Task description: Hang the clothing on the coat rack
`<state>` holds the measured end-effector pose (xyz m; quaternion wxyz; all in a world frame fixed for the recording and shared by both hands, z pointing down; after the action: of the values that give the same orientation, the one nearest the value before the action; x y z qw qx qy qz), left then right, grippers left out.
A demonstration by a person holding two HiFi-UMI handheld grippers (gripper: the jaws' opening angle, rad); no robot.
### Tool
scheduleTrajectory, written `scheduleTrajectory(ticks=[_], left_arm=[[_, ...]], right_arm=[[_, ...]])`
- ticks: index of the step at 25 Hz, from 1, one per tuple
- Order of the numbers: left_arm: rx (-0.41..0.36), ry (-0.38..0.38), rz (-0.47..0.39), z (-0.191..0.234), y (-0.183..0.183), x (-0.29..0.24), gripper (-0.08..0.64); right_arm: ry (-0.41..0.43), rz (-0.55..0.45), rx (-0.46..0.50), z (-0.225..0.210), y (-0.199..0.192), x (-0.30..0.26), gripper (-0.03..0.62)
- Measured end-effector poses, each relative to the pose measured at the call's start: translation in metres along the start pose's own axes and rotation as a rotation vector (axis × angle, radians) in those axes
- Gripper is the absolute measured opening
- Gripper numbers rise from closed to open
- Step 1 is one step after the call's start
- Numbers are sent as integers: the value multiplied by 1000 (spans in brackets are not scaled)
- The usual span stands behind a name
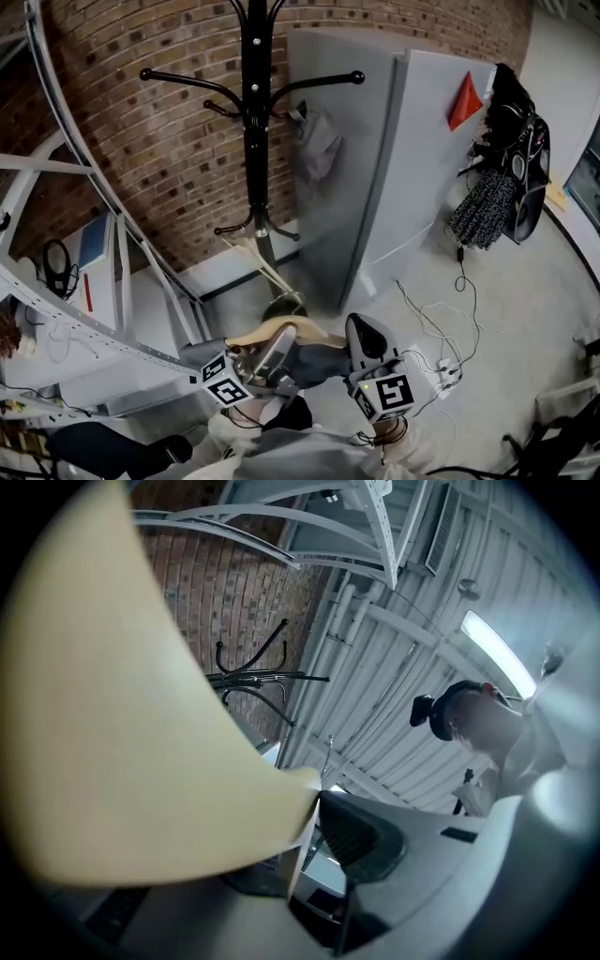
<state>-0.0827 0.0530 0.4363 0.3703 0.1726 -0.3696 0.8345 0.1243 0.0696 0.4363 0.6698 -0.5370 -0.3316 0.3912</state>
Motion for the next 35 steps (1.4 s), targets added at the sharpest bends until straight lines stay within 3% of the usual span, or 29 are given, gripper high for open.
scheduleTrajectory(ticks=[15, 23, 35], left_arm=[[16, -24, 21, 79, 81, -45, 106], [9, -62, 25, 97, 115, -61, 106], [-16, -57, -9, 100, 135, -83, 106]], right_arm=[[-87, 34, 9, -29, -2, -110, 21], [-149, -7, 39, -42, 7, -149, 21], [-145, -12, 28, -72, 7, -176, 21]])
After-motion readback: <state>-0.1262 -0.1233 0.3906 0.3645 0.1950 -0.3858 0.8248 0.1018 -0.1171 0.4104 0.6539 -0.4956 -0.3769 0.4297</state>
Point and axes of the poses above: the fingertips, and each gripper's own axes: x backward along the fingers, z to its left, y out of its top, the point moved 9 cm from there along x, backward along the fingers, and after that the axes turned 13 degrees about x, right-handed, at the moved point
